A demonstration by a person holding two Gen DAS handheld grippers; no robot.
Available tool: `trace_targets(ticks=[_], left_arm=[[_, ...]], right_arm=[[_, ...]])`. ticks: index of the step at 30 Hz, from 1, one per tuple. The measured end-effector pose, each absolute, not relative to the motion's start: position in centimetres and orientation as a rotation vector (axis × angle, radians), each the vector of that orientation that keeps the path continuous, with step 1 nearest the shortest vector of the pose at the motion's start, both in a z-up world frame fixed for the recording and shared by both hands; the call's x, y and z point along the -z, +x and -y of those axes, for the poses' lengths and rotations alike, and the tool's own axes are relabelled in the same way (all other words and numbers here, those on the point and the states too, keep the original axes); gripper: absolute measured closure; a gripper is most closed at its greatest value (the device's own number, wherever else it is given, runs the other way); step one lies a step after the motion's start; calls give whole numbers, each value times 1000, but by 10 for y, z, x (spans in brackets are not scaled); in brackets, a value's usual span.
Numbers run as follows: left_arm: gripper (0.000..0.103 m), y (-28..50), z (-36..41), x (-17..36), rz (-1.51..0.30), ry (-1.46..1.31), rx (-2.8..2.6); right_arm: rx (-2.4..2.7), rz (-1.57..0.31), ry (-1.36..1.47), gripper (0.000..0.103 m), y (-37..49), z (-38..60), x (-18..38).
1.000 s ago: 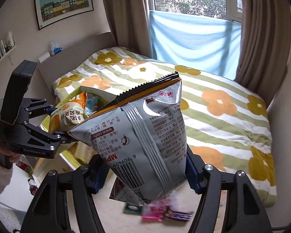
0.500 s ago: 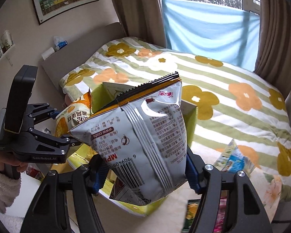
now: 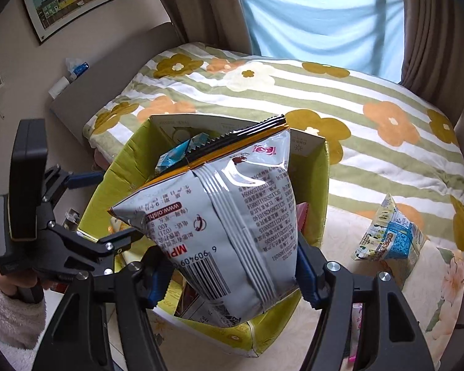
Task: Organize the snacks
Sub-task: 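Carry both packets over the box and open both tools to drop them inside, then move both tools back to the pink bag and chocolate bar on the table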
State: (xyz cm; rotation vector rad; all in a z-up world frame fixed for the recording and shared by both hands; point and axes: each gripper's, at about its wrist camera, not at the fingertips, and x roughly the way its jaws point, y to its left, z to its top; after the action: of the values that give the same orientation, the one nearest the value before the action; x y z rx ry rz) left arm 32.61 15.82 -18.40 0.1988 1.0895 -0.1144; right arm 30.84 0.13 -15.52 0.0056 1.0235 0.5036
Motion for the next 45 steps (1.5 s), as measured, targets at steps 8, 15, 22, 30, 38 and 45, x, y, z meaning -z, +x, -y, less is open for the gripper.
trace_targets(ticks=[8,15,22,30,38,45], left_arm=[[0,307,-165,181,-1085,140,65],[0,299,-173,183,-1099,106,49],[0,287,-178,182,-1099,89,44],[1,283,-184,177,-1096,32,40],[1,276,-173,161,-1053,40,97],[1,270,-145,153,-1021,39,187]], right_arm=[[-536,-1061,23,40,305,-11,159],[-526,-1111,65,21,308,-18,175],[-512,-1036,35,0,301,-14,173],[-517,-1062,37,0,292,-13,166],[-457,-1007,85,0,274,7,145],[-323,-971,65,0,249,43,125]])
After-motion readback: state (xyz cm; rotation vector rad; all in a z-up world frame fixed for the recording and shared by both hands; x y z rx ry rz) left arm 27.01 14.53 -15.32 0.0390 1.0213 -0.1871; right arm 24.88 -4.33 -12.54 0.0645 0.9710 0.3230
